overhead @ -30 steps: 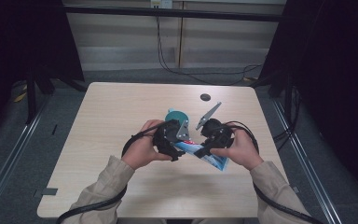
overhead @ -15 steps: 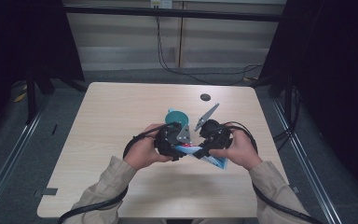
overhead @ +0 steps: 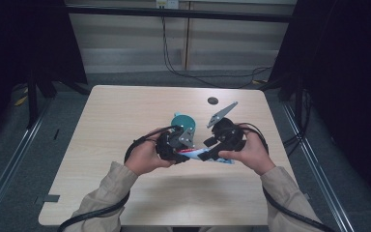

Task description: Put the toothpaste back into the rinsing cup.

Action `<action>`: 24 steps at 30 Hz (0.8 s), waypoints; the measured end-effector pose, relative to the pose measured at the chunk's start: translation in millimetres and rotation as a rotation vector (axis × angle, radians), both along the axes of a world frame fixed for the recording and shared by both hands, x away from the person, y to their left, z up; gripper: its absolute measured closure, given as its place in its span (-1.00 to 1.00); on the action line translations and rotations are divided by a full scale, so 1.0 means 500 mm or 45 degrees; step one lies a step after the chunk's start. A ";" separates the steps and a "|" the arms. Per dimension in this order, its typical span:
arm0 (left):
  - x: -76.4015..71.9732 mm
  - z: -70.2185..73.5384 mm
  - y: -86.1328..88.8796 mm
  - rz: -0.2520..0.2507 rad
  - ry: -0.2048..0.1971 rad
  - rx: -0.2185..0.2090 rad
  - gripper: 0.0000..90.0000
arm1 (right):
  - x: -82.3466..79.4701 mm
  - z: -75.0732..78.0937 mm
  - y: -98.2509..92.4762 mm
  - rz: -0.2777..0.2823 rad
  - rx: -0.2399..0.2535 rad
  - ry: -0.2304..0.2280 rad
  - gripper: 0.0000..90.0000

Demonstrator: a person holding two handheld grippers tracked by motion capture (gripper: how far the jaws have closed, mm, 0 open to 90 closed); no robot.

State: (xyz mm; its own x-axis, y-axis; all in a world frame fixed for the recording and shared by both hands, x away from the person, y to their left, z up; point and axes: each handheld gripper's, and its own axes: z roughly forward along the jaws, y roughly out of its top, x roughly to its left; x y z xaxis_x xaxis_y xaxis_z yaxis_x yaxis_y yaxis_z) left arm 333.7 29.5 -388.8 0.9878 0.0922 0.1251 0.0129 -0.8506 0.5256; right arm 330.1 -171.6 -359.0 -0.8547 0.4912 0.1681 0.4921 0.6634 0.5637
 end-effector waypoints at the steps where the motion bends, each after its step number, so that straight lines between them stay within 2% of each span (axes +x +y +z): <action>1: 0.002 -0.001 0.004 0.015 0.015 -0.008 0.61 | 0.003 0.004 -0.007 -0.017 0.016 0.002 -0.23; 3: 0.004 -0.002 0.010 0.028 0.013 -0.014 0.61 | 0.006 0.010 -0.016 -0.050 0.025 0.016 -0.28; 5: 0.005 0.001 0.014 0.042 0.007 -0.019 0.61 | 0.006 0.015 -0.023 -0.065 0.030 0.002 -0.30; 9: 0.008 0.008 0.022 0.058 0.004 0.007 0.62 | 0.007 0.018 -0.033 -0.091 0.046 -0.010 -0.36; 10: 0.010 0.009 0.026 0.063 0.002 0.008 0.62 | 0.007 0.019 -0.036 -0.103 0.068 -0.009 -0.37; 11: 0.011 0.010 0.030 0.076 0.016 0.004 0.62 | 0.008 0.020 -0.040 -0.105 0.082 -0.007 -0.37; 13: 0.014 0.013 0.040 0.089 0.002 0.009 0.62 | 0.009 0.023 -0.044 -0.115 0.084 -0.016 -0.39; 18: 0.023 0.020 0.063 0.137 0.013 0.005 0.62 | 0.011 0.028 -0.055 -0.133 0.094 -0.020 -0.41; 21: 0.025 0.026 0.071 0.153 0.019 -0.008 0.62 | 0.015 0.027 -0.066 -0.154 0.110 -0.026 -0.43; 24: 0.030 0.033 0.079 0.175 0.015 0.003 0.62 | 0.016 0.022 -0.078 -0.175 0.130 -0.016 -0.44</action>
State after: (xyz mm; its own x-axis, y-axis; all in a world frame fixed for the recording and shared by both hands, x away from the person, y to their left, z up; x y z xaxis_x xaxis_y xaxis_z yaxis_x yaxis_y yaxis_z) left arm 348.6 69.2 -372.3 0.9674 0.2265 0.1136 0.1357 -0.8417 0.5227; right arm 338.2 -210.7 -348.2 -0.7828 0.5848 0.2126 0.5668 0.5293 0.6313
